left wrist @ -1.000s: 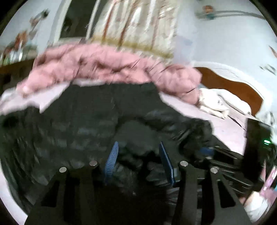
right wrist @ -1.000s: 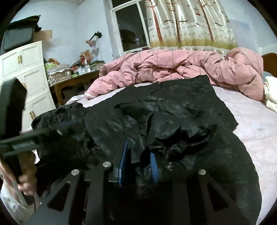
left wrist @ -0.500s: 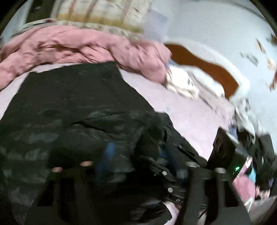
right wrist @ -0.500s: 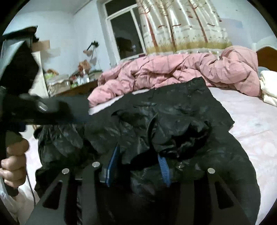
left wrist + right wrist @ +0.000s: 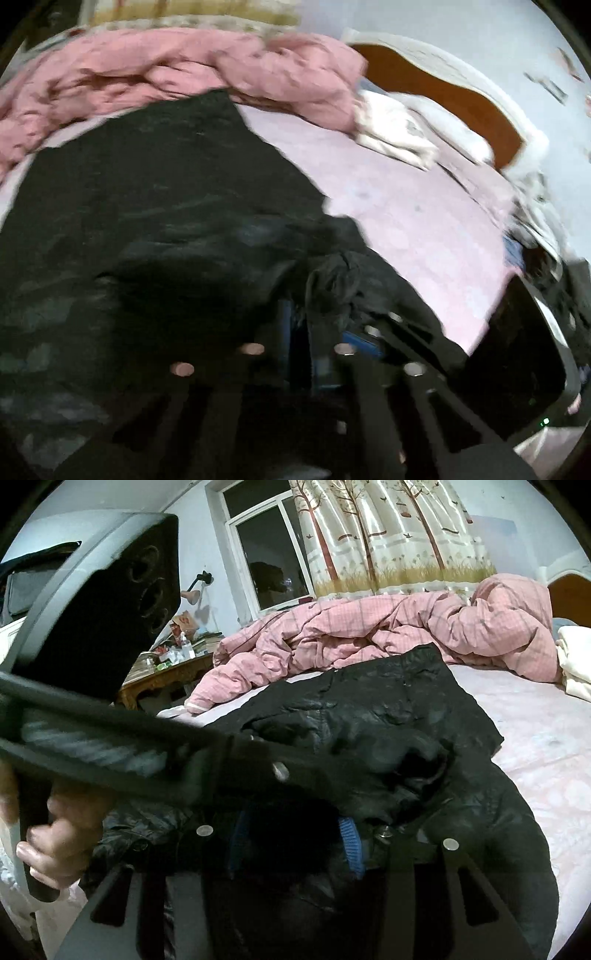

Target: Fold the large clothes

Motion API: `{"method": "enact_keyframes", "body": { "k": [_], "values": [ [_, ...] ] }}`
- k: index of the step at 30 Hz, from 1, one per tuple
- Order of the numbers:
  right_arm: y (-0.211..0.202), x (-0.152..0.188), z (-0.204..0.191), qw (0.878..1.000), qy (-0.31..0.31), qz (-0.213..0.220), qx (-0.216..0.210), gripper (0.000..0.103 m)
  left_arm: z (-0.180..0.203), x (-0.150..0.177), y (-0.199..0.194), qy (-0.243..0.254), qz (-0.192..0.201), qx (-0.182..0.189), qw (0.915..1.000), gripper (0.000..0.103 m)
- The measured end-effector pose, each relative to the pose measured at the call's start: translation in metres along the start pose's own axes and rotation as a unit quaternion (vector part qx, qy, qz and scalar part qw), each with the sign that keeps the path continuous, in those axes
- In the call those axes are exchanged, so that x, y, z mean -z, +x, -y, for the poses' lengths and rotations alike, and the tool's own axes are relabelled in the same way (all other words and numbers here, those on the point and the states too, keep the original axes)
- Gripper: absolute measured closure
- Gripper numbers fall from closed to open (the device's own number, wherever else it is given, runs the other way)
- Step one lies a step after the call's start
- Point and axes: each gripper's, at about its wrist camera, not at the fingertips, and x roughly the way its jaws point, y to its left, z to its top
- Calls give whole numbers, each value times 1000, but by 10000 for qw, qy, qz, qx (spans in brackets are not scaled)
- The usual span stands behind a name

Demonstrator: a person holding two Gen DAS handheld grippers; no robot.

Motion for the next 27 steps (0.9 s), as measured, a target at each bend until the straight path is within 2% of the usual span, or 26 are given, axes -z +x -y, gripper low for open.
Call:
{"method": "enact_keyframes", "body": {
  "k": [2, 4, 7, 8, 10, 11, 12, 13, 14, 15, 17, 20, 21, 23, 24, 26, 27],
  "values": [
    [-1, 0, 0, 10000, 2, 10, 41, 57, -11, -2, -16, -115, 393, -358, 9985, 100],
    [-3, 1, -1, 9998, -48, 74, 151, 52, -27, -2, -34, -275, 687, -746, 9945, 100],
    [-6, 1, -6, 9993, -221, 168, 241, 49, -53, 5, -75, -496, 1192, -1356, 9823, 100],
    [-8, 0, -7, 9990, -229, 204, 315, 49, -61, 10, -92, -538, 1398, -1598, 9757, 100],
    [-15, -5, -5, 9979, -149, 317, 550, 49, -76, 25, -125, -550, 1838, -2295, 9542, 100],
    [-19, -9, -5, 9960, -89, 371, 806, 48, -84, 34, -139, -558, 2068, -2735, 9377, 99],
    [-26, -14, -3, 9912, -64, 440, 1243, 45, -94, 46, -150, -626, 2293, -3133, 9194, 99],
    [-36, -19, -1, 9883, -69, 635, 1388, 43, -105, 57, -157, -784, 2437, -3359, 9064, 99],
    [-46, -21, 2, 9845, -110, 953, 1466, 37, -121, 71, -162, -1043, 2501, -3406, 9003, 99],
    [-53, -24, 5, 9775, -190, 1231, 1705, 31, -137, 80, -162, -1248, 2500, -3251, 9035, 99],
    [-54, -31, 11, 9651, -330, 1448, 2156, 29, -169, 96, -154, -1676, 2342, -2897, 9128, 99],
    [-46, -35, 26, 9713, -141, 1309, 1980, 29, -198, 107, -140, -2085, 1900, -2629, 9227, 99],
    [-41, -31, 27, 9704, -149, 1295, 2031, 29, -202, 113, -140, -2225, 1863, -2650, 9195, 97],
    [-30, -25, 22, 9688, -344, 1167, 2161, 28, -208, 122, -136, -2456, 1831, -2644, 9145, 82],
    [-26, -24, 19, 9674, -452, 1099, 2236, 25, -210, 127, -134, -2496, 1854, -2568, 9151, 77],
    [-24, -23, 12, 9640, -629, 1089, 2342, 19, -210, 127, -130, -2489, 1892, -2539, 9153, 58],
    [-25, -22, 9, 9620, -696, 1146, 2378, 18, -207, 127, -128, -2419, 1936, -2566, 9155, 55]
  ]
}}
